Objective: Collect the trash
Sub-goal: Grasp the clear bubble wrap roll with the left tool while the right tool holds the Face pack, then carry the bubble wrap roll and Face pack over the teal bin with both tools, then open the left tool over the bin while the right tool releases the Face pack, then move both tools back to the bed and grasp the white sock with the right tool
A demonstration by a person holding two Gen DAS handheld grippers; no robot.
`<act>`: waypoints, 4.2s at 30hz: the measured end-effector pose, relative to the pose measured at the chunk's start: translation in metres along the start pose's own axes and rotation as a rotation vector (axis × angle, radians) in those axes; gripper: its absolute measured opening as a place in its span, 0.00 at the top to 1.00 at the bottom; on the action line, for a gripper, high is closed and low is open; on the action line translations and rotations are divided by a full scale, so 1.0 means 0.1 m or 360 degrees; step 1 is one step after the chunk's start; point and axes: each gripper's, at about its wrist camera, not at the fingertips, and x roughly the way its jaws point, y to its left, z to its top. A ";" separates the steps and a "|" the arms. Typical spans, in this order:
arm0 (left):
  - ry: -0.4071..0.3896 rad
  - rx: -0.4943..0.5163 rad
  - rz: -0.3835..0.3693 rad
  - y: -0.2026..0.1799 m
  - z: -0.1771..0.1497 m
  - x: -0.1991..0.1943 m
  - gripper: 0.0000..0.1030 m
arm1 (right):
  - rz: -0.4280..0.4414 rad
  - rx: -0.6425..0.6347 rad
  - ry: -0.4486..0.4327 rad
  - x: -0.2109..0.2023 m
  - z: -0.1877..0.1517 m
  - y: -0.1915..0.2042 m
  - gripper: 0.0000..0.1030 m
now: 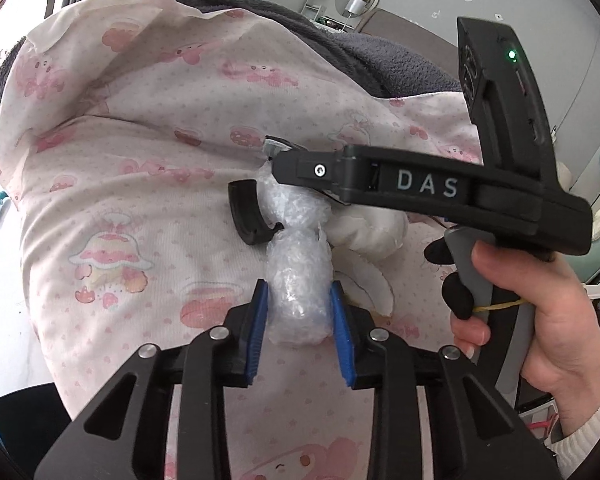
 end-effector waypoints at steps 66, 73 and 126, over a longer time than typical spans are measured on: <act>0.0514 -0.0394 0.0526 2.23 -0.99 -1.04 0.68 | 0.0441 -0.0318 0.0143 0.44 -0.10 2.32 0.86; 0.0666 -0.0411 0.0529 2.43 -1.27 -1.03 0.68 | 0.0459 -0.0383 0.0281 0.65 -0.26 2.63 0.86; -0.0598 -0.0240 0.0724 2.02 -0.36 -2.60 0.14 | 0.0345 -0.0699 0.0831 1.32 -1.22 3.11 0.46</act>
